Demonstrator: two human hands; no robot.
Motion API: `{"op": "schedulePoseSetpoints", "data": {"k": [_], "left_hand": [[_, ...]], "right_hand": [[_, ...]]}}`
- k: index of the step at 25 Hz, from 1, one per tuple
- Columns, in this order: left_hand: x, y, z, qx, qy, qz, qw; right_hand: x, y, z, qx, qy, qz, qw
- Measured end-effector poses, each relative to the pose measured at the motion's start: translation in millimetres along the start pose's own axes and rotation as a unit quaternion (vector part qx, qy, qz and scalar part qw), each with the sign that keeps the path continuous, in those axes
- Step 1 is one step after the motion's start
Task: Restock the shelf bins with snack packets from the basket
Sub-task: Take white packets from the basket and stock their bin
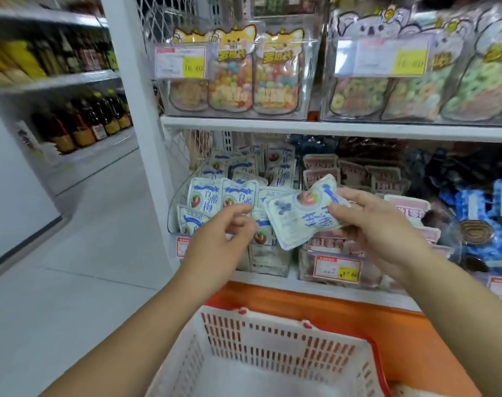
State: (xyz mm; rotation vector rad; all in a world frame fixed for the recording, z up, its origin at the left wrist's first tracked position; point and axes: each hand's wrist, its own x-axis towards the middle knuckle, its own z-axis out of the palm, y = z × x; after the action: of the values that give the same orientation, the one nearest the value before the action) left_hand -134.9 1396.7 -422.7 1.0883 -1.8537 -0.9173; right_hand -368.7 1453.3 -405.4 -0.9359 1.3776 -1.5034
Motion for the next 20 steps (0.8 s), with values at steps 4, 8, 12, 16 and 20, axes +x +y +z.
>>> {"op": "schedulePoseSetpoints", "data": {"k": [4,8,12,16,20], "left_hand": [[57,-10,12,0.284,-0.026,0.125,0.950],[90,-13,37,0.364,-0.090,0.151,0.915],[108,-31,37,0.359,-0.075,0.155,0.917],[119,-46,30,0.312,0.010,0.203,0.928],[125,-38,31,0.384,-0.065,0.162,0.907]], "right_hand": [[62,-15,6,0.087,0.180,-0.063,0.978],[108,-19,24,-0.030,0.236,-0.117,0.964],[143,-24,24,-0.274,0.085,-0.136,0.948],[160,-20,28,-0.405,-0.049,-0.086,0.909],[164,-8,41,-0.590,-0.077,-0.101,0.798]]}}
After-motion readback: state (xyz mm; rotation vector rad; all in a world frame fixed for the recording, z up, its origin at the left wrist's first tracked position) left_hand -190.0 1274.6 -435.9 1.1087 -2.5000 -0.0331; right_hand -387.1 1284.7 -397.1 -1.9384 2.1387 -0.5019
